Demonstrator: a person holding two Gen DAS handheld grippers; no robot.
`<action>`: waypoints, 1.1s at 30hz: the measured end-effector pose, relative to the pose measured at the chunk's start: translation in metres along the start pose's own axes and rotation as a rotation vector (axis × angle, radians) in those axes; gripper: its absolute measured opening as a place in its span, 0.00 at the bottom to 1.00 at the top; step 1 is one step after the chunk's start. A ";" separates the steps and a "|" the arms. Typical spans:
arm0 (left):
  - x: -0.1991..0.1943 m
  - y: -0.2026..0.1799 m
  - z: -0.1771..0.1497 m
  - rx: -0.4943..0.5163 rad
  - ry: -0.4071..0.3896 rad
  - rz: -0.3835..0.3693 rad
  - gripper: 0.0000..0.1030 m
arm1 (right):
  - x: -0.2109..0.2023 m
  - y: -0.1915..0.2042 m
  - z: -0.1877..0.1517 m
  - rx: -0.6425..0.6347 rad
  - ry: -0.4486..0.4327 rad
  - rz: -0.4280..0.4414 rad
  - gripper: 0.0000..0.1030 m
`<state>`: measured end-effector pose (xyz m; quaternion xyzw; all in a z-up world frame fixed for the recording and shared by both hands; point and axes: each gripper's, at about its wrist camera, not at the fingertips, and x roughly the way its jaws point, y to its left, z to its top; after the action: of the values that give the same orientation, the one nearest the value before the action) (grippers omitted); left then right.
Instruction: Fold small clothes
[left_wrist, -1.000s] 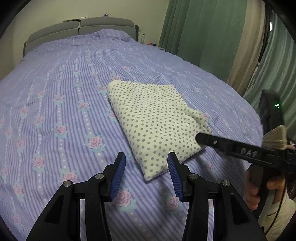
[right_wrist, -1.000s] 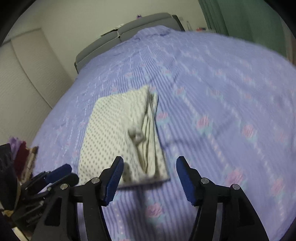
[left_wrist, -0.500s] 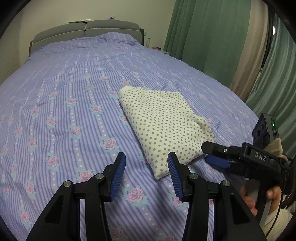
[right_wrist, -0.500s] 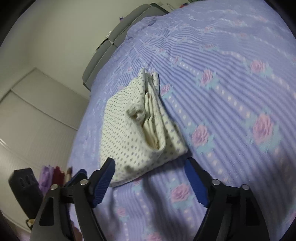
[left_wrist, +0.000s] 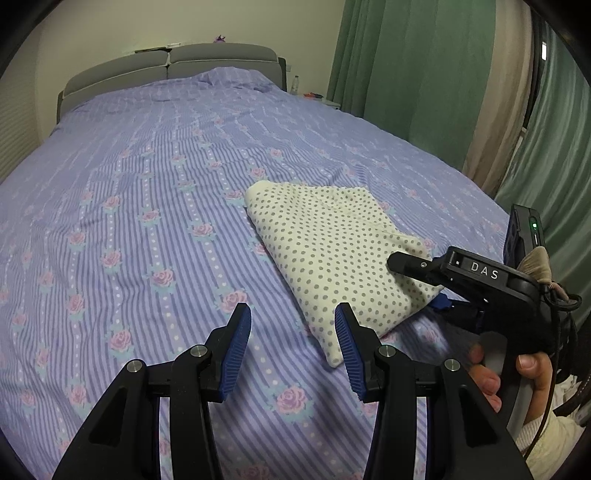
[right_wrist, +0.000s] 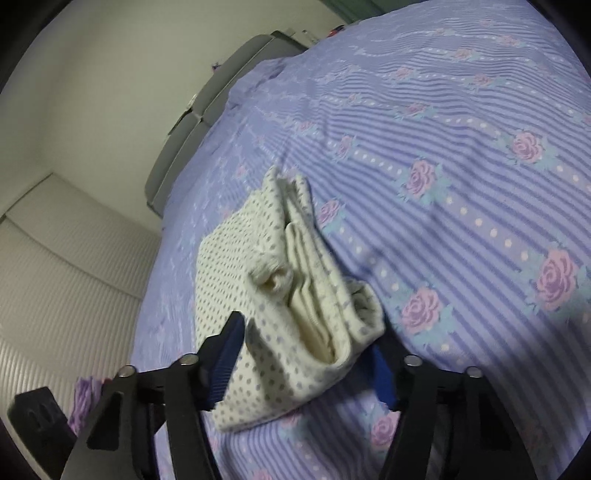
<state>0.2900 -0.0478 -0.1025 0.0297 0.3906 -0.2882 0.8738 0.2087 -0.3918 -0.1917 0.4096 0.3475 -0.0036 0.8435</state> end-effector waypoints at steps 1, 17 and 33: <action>0.002 0.000 0.002 0.002 0.002 -0.002 0.45 | 0.000 -0.001 0.001 0.007 -0.004 -0.001 0.56; 0.037 -0.008 0.024 0.036 0.040 -0.035 0.46 | 0.001 -0.028 0.011 0.245 -0.045 0.108 0.56; 0.082 0.016 0.059 -0.074 0.120 -0.176 0.59 | -0.012 -0.035 -0.006 0.169 -0.075 0.044 0.37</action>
<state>0.3813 -0.0909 -0.1217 -0.0196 0.4536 -0.3468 0.8207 0.1866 -0.4144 -0.2113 0.4865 0.3047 -0.0296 0.8183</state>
